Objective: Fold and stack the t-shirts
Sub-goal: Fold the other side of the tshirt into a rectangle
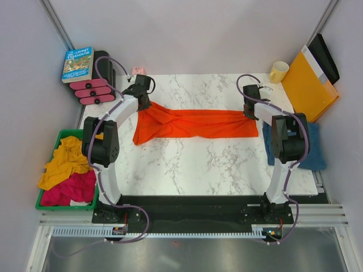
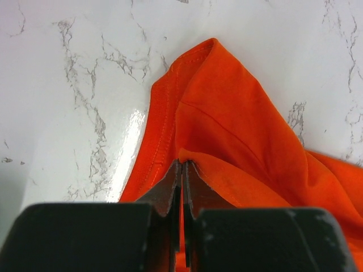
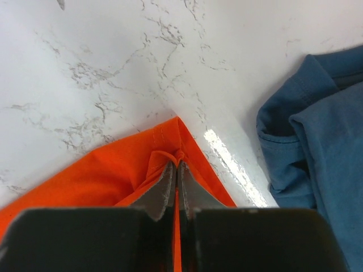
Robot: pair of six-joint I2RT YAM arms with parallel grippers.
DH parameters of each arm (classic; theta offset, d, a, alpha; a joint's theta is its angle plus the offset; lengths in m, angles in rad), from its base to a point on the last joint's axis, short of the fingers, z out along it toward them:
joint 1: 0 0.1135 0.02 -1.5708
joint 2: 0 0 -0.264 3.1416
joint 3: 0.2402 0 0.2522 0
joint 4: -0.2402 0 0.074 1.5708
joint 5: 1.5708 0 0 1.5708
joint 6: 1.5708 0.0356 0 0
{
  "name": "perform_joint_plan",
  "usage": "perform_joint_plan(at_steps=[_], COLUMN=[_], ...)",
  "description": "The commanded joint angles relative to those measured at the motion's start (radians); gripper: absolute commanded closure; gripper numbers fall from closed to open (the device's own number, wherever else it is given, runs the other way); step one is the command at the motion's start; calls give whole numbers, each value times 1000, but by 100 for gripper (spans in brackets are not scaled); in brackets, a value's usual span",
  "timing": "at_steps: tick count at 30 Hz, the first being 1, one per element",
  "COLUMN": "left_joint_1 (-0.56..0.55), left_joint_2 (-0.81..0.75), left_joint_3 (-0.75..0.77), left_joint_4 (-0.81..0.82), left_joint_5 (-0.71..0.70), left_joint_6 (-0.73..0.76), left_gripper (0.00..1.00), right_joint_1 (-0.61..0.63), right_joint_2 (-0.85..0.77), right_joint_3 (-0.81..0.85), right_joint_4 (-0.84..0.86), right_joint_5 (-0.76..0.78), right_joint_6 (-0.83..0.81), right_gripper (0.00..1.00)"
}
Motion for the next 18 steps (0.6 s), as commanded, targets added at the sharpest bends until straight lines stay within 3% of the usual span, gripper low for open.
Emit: perform_joint_plan(at_steps=[1,2,5,7,10,12,13,15,16,18], left_joint_1=[7,7,4,1,-14,-42,-54,-86,-92,-98], left_joint_2=[-15,-48,-114,-144,-205,-245,-256,-273,-283,-288], left_joint_3=[51,45,25,10,-44,-85,-130,-177,-222,-263], left_joint_4=[19,22,36,36,36,40,45,55,57,65], left_joint_5=[0,0,2,7,34,51,57,65,66,89], left_joint_6=[3,-3,-14,-20,-42,-56,-57,-65,-72,-98], left_gripper=[88,70,41,36,35,43,45,55,57,63], right_joint_1=[11,16,39,62,89,117,126,149,152,161], right_joint_2=[-55,-70,-137,-182,-226,-255,-262,-274,-273,-257], right_joint_3=[57,61,61,40,-27,-77,-127,-170,-199,-218], right_joint_4=[41,41,40,35,35,47,52,64,64,66], right_joint_5=[-3,-2,4,17,8,-22,-30,-52,-62,-79], right_joint_6=[-18,-21,-32,-39,-42,-35,-27,-16,-7,-4], right_gripper=[75,66,37,23,22,32,57,75,94,100])
